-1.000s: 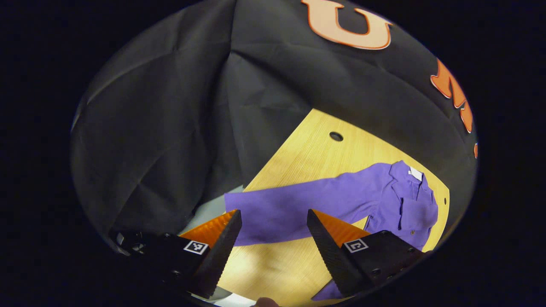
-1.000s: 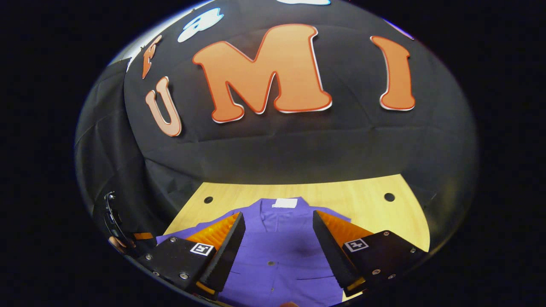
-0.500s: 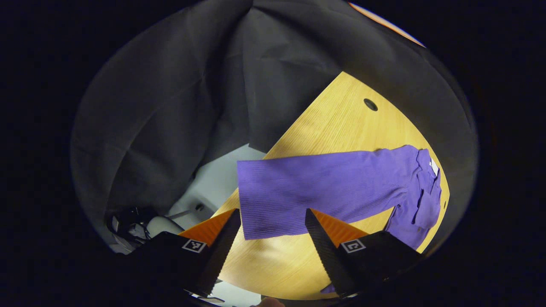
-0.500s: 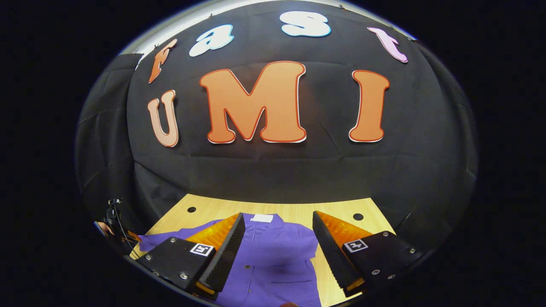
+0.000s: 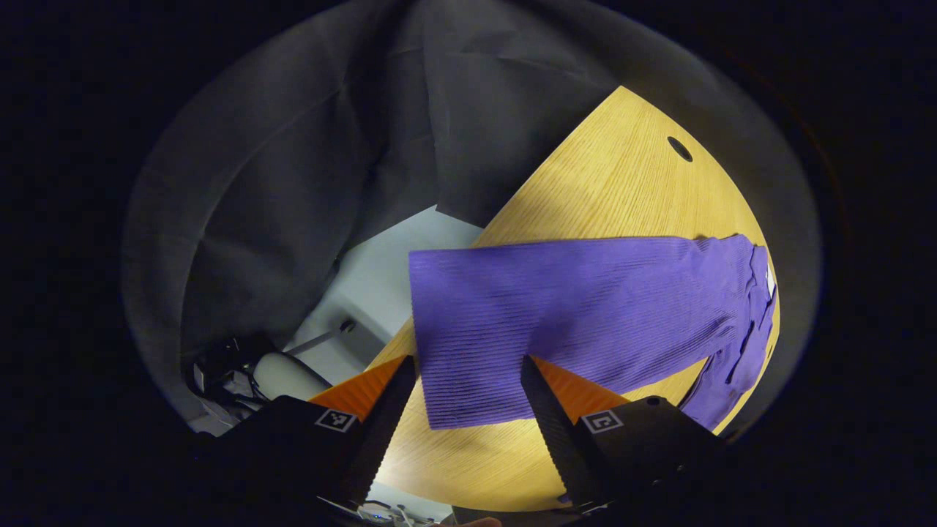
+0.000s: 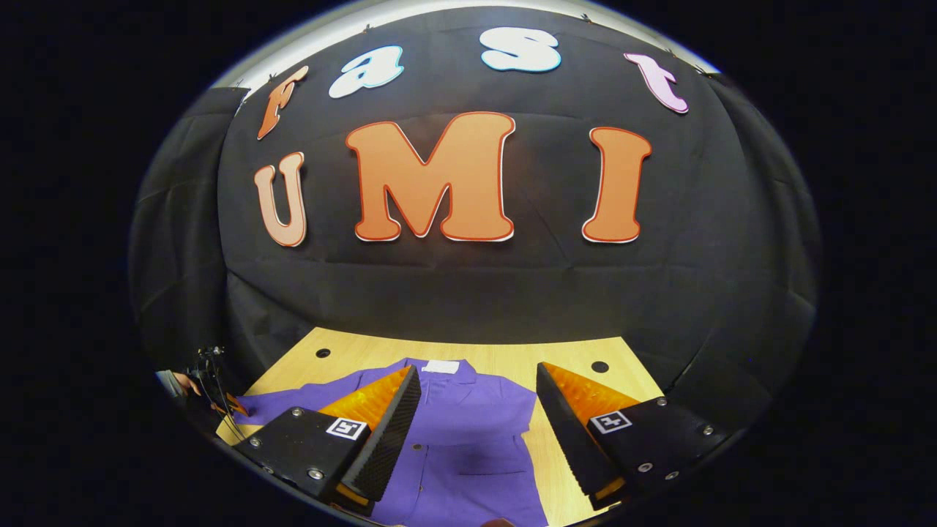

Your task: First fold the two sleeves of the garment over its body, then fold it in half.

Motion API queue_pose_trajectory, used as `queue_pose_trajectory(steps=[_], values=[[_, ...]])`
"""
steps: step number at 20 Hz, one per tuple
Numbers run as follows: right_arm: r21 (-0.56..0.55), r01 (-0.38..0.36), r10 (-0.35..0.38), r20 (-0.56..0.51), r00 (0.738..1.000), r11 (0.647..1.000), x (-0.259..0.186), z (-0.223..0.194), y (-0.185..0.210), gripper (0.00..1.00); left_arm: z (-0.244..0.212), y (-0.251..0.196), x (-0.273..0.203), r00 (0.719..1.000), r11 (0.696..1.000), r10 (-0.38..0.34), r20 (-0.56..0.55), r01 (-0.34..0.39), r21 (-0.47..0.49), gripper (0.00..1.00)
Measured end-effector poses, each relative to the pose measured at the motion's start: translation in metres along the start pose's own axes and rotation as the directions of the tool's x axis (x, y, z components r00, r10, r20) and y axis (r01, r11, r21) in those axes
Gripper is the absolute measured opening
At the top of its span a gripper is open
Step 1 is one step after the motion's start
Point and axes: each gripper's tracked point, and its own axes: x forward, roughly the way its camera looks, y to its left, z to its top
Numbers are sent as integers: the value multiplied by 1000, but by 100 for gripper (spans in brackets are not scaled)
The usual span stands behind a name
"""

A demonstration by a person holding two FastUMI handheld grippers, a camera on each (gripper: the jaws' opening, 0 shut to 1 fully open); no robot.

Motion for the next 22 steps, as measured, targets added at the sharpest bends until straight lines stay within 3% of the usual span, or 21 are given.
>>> queue_pose_trajectory(steps=[1,4,7,9,15,22], values=[[-1,6,-6,-4,1000,1000,-2,-1,-1,95,-2,5,6,999,999,35,-29,-35,4,95],[7,6,-6,15,1000,1000,-10,-3,-11,95,0,-5,6,998,999,36,-44,-36,-4,72],[8,8,-8,25,1000,1000,-15,-5,-18,95,4,-21,5,999,1000,16,-46,-16,0,43],[8,9,-9,28,1000,1000,-16,-6,-21,95,4,-25,3,999,1000,22,-45,-21,5,16],[12,11,-12,22,1000,1000,-22,-14,-34,95,19,-36,-23,998,995,-2,61,-4,102,10],[41,-12,11,14,1000,999,-19,-24,-48,95,16,-124,-94,982,954,-86,171,31,299,9]])
